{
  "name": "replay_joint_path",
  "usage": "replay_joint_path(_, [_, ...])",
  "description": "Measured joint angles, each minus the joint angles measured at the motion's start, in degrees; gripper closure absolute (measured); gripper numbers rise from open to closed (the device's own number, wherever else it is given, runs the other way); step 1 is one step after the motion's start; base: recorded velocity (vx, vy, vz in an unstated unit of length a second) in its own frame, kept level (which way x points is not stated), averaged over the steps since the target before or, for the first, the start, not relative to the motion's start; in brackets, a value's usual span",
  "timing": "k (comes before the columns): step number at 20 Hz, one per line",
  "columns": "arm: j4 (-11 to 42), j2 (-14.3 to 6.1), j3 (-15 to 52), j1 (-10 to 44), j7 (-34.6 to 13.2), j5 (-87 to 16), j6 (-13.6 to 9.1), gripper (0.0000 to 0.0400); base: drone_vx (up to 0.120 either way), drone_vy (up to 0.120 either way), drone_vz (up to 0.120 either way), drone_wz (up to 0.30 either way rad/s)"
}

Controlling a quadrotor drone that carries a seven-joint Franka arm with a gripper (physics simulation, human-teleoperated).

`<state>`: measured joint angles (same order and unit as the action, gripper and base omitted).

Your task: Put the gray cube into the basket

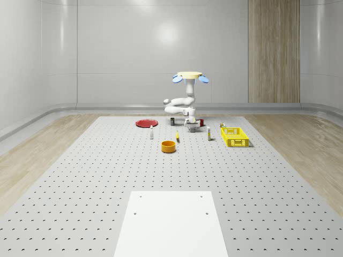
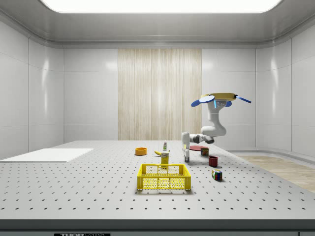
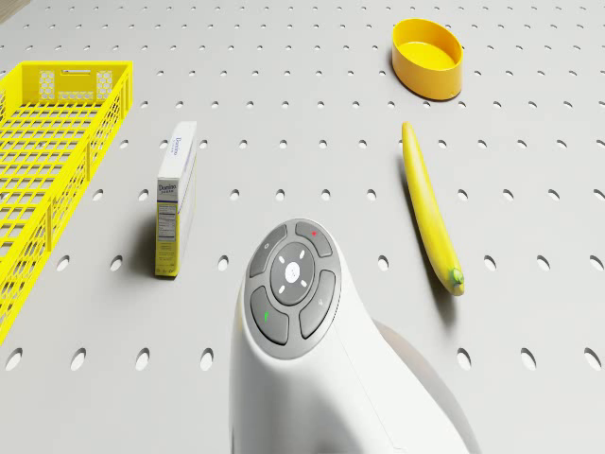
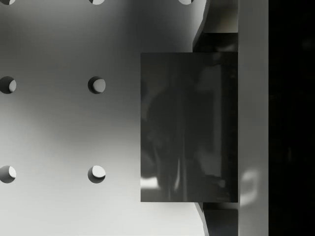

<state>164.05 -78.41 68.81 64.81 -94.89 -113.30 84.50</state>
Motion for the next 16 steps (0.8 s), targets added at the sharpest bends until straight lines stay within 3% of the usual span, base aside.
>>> replay_joint_path(7, [0.0,-0.6,0.2,0.2,-0.2,0.3,0.6,0.0143,0.0,0.0,0.0,0.0])
replay_joint_path(12, [0.6,-0.7,2.9,0.3,-0.6,3.0,-0.3,0.0148,0.0,0.0,0.0,0.0])
replay_joint_path(16, [1.2,-0.8,6.0,0.5,-1.1,6.0,-1.1,0.0149,0.0,0.0,0.1,0.0])
